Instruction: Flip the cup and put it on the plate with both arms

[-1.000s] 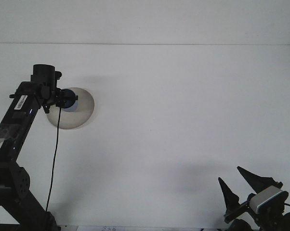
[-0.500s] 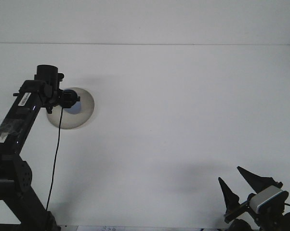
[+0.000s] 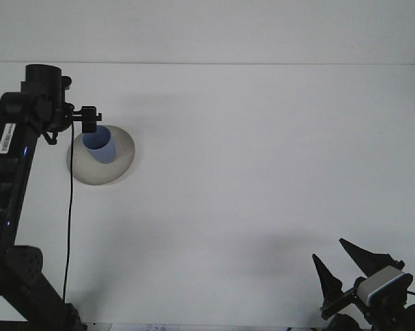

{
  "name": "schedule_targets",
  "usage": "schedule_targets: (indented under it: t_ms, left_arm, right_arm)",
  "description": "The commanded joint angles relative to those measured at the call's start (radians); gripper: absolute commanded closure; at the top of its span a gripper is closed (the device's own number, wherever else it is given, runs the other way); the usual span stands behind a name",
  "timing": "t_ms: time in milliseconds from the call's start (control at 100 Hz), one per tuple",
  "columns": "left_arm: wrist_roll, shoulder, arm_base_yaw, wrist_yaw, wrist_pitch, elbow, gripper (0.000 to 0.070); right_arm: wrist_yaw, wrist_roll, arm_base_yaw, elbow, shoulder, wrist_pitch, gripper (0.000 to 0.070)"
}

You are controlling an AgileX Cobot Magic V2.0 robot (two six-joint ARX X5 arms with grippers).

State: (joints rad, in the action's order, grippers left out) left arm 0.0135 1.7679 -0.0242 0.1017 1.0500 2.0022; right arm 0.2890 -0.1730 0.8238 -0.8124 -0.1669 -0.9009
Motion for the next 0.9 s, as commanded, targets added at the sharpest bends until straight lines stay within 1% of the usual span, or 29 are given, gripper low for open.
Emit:
schedule_targets:
  t_ms: [0,90,230,260,350,410,460,500,560,620,670,750,890]
  left_arm:
    - [0.021,-0.094,-0.001,-0.002,0.0,0.037,0.0185]
    - [0.036,-0.218,0.006,-0.012,-0.007,0.023,0.0185]
    - [0.06,-0.438,0.013,-0.074,-0.07,-0.099,0.0185]
    - [0.066,-0.494,0.015,-0.081,-0.092,-0.151,0.0186]
    - [0.088,-0.672,0.04,-0.083,-0.177,-0.349,0.0186]
    - [0.109,-0.795,0.07,-0.084,-0.245,-0.498,0.0186]
    - [0.128,-0.896,0.097,-0.09,-0.303,-0.623,0.0186]
    - [0.142,-0.969,0.116,-0.114,-0.341,-0.712,0.0186]
    - [0.178,-1.086,0.149,-0.19,-0.388,-0.85,0.0186]
    - [0.204,-1.176,0.173,-0.235,-0.42,-0.954,0.0186]
    - [0.219,-1.245,0.187,-0.237,-0.436,-1.031,0.0186]
    - [0.219,-1.331,0.198,-0.238,-0.453,-1.127,0.0185]
    - [0.219,-1.41,0.2,-0.259,-0.445,-1.214,0.0189]
  right_arm:
    - [0.002,-0.01,0.008,-0.005,-0.003,0.01,0.0233]
    - [0.007,-0.01,0.008,-0.005,-0.003,0.01,0.0232]
    - [0.01,-0.01,0.008,-0.005,-0.003,0.01,0.023]
    - [0.019,-0.01,0.008,-0.005,-0.003,0.01,0.0226]
    - [0.055,-0.01,0.008,-0.005,-0.003,0.01,0.0177]
    - [0.06,-0.01,0.008,-0.005,-0.003,0.01,0.0151]
    - [0.06,-0.01,0.008,-0.005,-0.003,0.01,0.015]
    - [0.06,-0.01,0.008,-0.005,-0.003,0.01,0.015]
    - [0.06,-0.01,0.008,-0.005,-0.003,0.01,0.015]
    - [0.06,-0.01,0.008,-0.005,-0.003,0.009,0.015]
    - [0.06,-0.01,0.008,-0.005,-0.003,0.008,0.015]
    - [0.059,-0.01,0.008,-0.005,-0.003,0.007,0.015]
    - [0.059,-0.01,0.008,-0.005,-0.003,0.003,0.0151]
